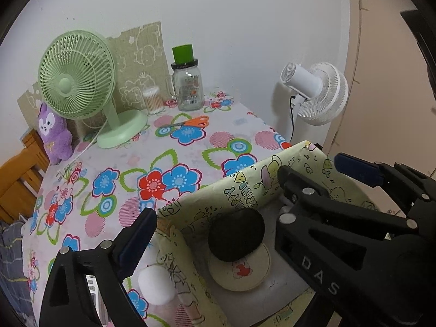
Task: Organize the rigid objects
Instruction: 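Open the left gripper on the dish while the right releases the grey gadget, then lift both grippers out of the yellow box and back over the table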
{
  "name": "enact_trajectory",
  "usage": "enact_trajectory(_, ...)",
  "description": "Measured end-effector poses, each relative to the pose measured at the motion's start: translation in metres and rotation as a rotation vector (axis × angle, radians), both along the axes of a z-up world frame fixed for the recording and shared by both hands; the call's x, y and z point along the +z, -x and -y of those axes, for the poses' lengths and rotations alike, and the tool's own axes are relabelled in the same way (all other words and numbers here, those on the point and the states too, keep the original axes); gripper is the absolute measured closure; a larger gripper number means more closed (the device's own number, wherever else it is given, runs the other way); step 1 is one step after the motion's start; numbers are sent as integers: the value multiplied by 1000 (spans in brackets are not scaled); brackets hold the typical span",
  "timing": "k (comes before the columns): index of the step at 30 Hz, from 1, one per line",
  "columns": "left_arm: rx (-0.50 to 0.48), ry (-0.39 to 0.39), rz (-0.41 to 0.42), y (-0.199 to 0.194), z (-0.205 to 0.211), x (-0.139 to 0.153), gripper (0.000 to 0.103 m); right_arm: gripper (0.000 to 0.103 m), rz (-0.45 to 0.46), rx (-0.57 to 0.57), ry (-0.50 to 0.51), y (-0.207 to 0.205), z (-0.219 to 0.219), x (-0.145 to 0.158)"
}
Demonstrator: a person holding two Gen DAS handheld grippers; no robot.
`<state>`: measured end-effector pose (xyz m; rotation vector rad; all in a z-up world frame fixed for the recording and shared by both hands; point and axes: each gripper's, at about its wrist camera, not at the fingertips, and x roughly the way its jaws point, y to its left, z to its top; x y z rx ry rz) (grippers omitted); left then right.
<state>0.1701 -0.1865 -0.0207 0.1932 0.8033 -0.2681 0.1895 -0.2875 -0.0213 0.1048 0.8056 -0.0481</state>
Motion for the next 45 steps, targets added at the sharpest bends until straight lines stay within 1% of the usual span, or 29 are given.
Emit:
enact_trajectory(2, -5, 5, 12, 6, -2, 4, 4, 26, 14, -10, 2, 6, -1, 4)
enact_trajectory(8, -18, 7, 41, 20, -9, 13, 3, 16, 50, -23, -1, 25, -4, 16)
enact_trajectory(17, -30, 26, 66, 41, -24, 25, 0, 5, 95, -33, 10, 54, -17, 32)
enact_trajectory(28, -29, 37, 94, 67, -47, 34, 0, 3, 135, -30, 34, 84, -42, 45)
enact_trajectory(45, 2, 38, 120, 99, -81, 40, 0, 2, 173, 7, 31, 117, -76, 55)
